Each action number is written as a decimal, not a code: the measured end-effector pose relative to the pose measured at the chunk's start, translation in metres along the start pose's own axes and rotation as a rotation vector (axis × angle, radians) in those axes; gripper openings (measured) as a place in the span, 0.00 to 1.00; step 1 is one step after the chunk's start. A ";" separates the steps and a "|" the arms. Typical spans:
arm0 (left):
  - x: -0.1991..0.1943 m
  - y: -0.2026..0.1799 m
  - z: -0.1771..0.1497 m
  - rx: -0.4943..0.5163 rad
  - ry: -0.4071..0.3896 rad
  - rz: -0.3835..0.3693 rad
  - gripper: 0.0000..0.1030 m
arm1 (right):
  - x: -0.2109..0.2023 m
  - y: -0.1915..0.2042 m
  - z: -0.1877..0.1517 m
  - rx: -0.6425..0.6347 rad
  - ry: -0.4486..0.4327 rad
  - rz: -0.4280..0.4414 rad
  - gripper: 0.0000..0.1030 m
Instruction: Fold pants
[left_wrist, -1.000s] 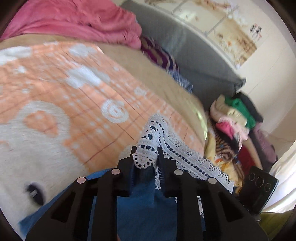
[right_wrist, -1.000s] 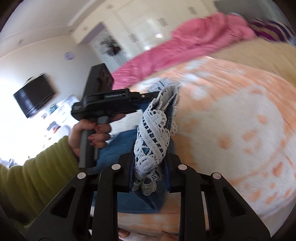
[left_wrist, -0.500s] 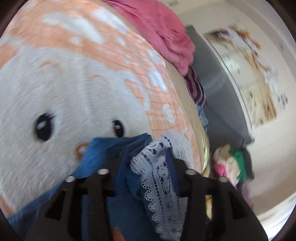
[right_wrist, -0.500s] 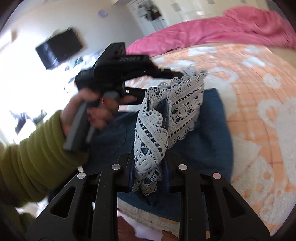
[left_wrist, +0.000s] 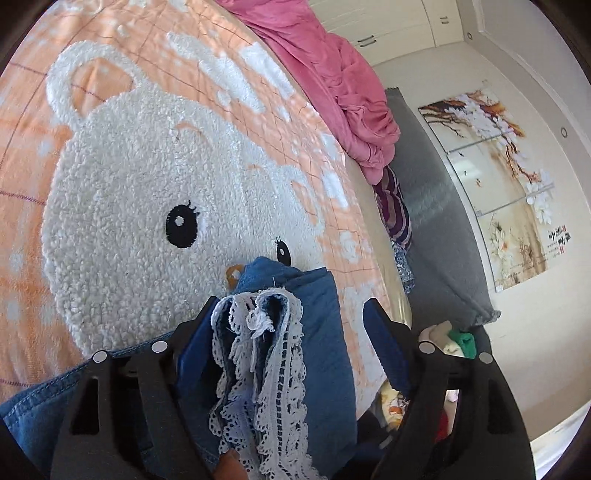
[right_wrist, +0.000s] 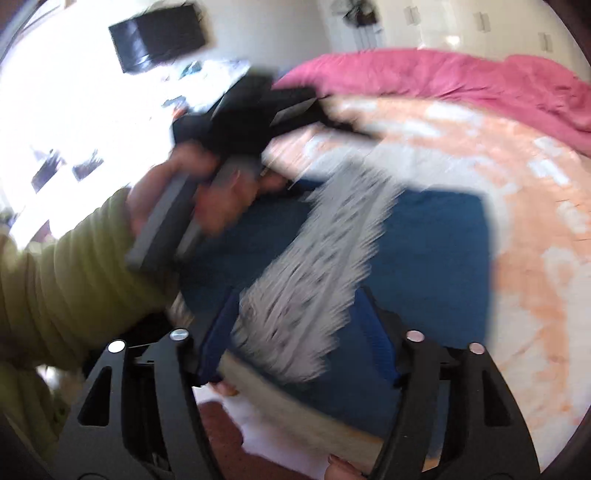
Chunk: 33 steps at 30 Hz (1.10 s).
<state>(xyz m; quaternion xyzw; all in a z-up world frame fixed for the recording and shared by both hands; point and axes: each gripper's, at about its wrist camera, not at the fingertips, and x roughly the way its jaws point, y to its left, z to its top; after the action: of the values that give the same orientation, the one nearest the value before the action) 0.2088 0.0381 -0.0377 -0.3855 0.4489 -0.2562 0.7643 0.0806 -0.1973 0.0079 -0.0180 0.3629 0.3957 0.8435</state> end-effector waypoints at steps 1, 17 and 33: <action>0.002 -0.002 0.000 0.010 0.009 0.004 0.73 | -0.006 -0.014 0.009 0.036 -0.021 -0.022 0.62; 0.022 -0.008 0.000 0.166 0.064 0.053 0.21 | 0.083 -0.171 0.065 0.413 0.169 0.014 0.22; 0.022 -0.013 0.000 0.286 -0.012 0.309 0.28 | 0.081 -0.138 0.066 0.209 0.130 -0.252 0.38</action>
<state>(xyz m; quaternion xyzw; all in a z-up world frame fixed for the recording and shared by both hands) 0.2184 0.0144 -0.0375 -0.2011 0.4570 -0.1948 0.8443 0.2484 -0.2182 -0.0298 -0.0012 0.4506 0.2451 0.8584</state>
